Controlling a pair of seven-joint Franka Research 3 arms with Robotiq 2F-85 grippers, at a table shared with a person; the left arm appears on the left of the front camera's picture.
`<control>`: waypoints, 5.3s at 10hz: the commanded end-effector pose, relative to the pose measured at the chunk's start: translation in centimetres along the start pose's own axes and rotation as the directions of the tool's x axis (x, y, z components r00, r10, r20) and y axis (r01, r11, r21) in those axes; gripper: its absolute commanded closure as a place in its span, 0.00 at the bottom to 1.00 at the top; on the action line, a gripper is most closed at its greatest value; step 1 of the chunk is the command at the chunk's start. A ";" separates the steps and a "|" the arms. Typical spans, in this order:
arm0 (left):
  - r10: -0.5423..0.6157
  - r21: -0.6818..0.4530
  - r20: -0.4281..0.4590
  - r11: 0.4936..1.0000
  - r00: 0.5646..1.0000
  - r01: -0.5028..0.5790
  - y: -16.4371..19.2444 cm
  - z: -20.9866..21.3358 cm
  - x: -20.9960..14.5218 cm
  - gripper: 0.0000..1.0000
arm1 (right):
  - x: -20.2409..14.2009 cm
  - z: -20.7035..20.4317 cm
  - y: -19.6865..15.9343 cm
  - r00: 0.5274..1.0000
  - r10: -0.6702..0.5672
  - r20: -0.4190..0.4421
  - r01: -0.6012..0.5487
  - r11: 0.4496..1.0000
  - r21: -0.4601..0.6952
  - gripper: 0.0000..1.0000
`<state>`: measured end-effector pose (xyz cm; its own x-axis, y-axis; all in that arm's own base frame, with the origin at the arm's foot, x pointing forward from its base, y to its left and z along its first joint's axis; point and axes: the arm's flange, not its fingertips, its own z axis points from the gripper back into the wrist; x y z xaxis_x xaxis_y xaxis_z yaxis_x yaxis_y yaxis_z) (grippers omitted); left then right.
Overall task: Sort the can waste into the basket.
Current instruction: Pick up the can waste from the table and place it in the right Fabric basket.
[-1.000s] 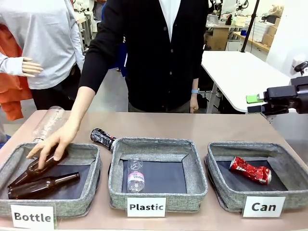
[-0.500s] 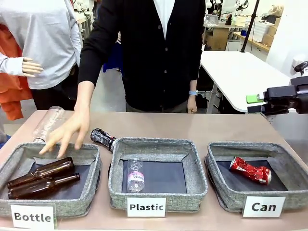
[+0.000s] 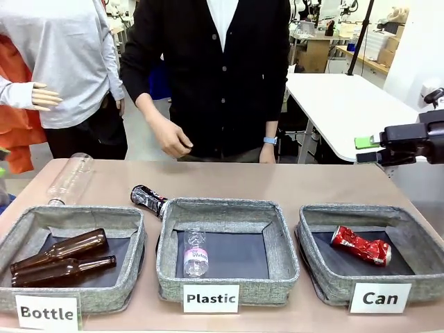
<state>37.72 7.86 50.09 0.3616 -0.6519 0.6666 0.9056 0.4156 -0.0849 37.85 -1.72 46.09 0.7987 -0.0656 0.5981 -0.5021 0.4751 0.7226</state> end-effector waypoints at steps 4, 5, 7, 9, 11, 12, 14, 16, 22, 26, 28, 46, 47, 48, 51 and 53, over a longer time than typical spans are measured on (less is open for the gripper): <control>-0.142 -0.067 -0.309 0.990 0.940 0.128 0.0 -15.7 14.4 0.00 | 0.1 0.1 0.1 1.000 0.005 0.007 -0.005 1.000 0.008 0.00; -0.211 -0.105 -0.380 0.977 0.901 0.184 -0.1 -17.9 15.9 0.00 | 0.1 0.1 0.1 1.000 0.005 0.007 -0.005 1.000 0.008 0.00; -0.214 -0.089 -0.470 0.977 0.857 0.194 0.6 -20.6 18.3 0.00 | 0.1 0.1 0.1 1.000 0.005 0.007 -0.005 1.000 0.008 0.00; -0.236 -0.124 -0.366 0.971 0.900 0.204 -1.7 -20.4 16.4 0.00 | 0.1 0.1 0.1 1.000 0.005 0.007 -0.005 1.000 0.008 0.00; -0.236 -0.124 -0.366 0.971 0.900 0.204 -1.7 -20.4 16.4 0.00 | 0.1 0.1 0.1 1.000 0.005 0.007 -0.005 1.000 0.008 0.00; -0.232 -0.116 -0.400 0.972 0.887 0.202 -0.9 -21.2 17.2 0.00 | 0.1 0.1 0.1 1.000 0.005 0.007 -0.005 1.000 0.008 0.00; -0.655 -0.295 -0.384 0.755 0.650 0.586 2.1 -23.3 18.3 0.00 | 0.1 0.1 0.1 1.000 0.005 0.007 -0.005 1.000 0.008 0.00; -0.774 -0.378 -0.360 0.631 0.520 0.678 3.3 -24.9 18.3 0.00 | 0.1 0.1 0.1 1.000 0.005 0.007 -0.005 1.000 0.008 0.00; -0.596 -0.123 -0.176 0.803 0.784 0.583 -4.7 -5.2 6.5 0.00 | 0.1 0.1 0.1 1.000 0.005 0.007 -0.005 1.000 0.008 0.00; -0.411 -0.031 0.002 0.911 0.912 0.411 -4.2 3.3 -6.6 0.00 | 0.1 0.1 0.1 1.000 0.005 0.007 -0.005 1.000 0.008 0.00; -0.343 -0.019 0.096 0.938 0.934 0.347 -3.0 4.4 -10.6 0.00 | 0.1 0.1 0.1 1.000 0.005 0.007 -0.005 1.000 0.008 0.00; -0.648 -0.340 -0.159 0.744 0.745 0.575 5.0 -16.7 12.3 0.00 | 0.1 0.1 0.1 1.000 0.005 0.007 -0.005 1.000 0.008 0.00; -0.642 -0.306 -0.159 0.754 0.750 0.581 2.5 -13.3 9.1 0.00 | 0.1 0.1 0.1 1.000 0.005 0.007 -0.005 1.000 0.008 0.00; -0.628 -0.262 -0.167 0.772 0.760 0.580 0.3 -11.0 6.2 0.00 | 0.1 0.1 0.1 1.000 0.005 0.007 -0.005 1.000 0.008 0.00; -0.635 -0.178 -0.129 0.771 0.762 0.612 -3.5 -8.2 0.7 0.00 | 0.1 0.1 0.1 1.000 0.005 0.007 -0.005 1.000 0.008 0.00; -0.660 -0.235 -0.114 0.744 0.743 0.626 -1.9 -9.5 2.4 0.00 | 0.1 0.1 0.1 1.000 0.005 0.007 -0.005 1.000 0.008 0.00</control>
<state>36.23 0.81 44.90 -0.2641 -0.8396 0.4746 0.9629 -0.2015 0.1792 37.79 -1.79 46.14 0.7981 -0.0662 0.5989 -0.5022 0.4759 0.7220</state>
